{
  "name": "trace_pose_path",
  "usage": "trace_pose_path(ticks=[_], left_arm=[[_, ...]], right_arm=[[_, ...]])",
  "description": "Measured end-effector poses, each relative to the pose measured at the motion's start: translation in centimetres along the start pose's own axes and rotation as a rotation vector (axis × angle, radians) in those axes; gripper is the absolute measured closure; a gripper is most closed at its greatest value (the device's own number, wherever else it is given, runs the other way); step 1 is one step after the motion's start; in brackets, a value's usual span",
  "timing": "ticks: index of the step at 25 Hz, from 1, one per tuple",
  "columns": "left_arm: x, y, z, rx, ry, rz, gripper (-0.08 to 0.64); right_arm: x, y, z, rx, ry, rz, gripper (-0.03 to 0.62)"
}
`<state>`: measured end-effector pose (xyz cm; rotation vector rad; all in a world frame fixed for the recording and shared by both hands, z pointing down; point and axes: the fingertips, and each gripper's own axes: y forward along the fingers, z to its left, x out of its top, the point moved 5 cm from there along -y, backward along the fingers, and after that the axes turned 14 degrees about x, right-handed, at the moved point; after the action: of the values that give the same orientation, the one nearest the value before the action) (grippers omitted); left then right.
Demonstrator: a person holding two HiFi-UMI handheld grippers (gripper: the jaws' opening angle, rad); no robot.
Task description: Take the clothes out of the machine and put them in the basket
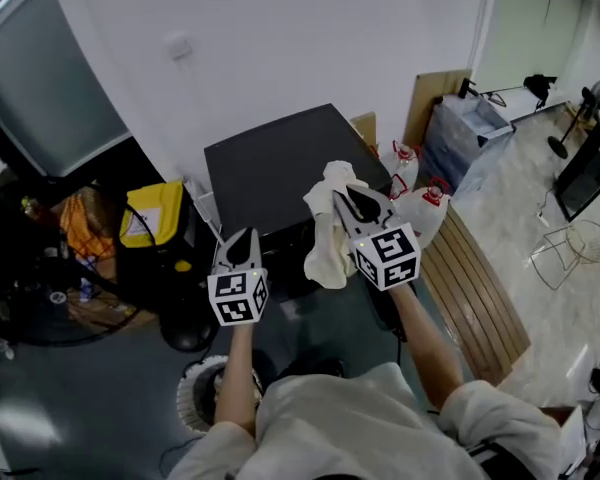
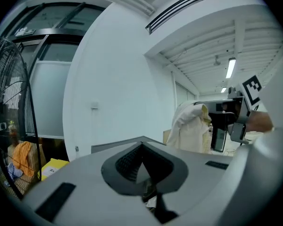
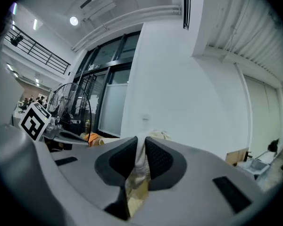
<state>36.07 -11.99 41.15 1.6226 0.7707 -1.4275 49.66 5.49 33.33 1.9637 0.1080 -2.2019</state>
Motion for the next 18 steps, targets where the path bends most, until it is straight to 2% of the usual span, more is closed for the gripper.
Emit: trace_pose_path(ticks=[8, 14, 18], left_arm=[[-1.0, -2.6, 3.6, 0.099, -0.020, 0.017, 0.541], [-2.6, -7.8, 9.4, 0.220, -0.036, 0.019, 0.541], [-3.7, -13.5, 13.3, 0.329, -0.062, 0.020, 0.541]], right_arm=[[0.9, 3.1, 5.0, 0.158, -0.018, -0.007, 0.531], [1.9, 6.0, 11.6, 0.291, -0.029, -0.031, 0.531], [3.1, 6.9, 17.2, 0.401, -0.043, -0.049, 0.531]])
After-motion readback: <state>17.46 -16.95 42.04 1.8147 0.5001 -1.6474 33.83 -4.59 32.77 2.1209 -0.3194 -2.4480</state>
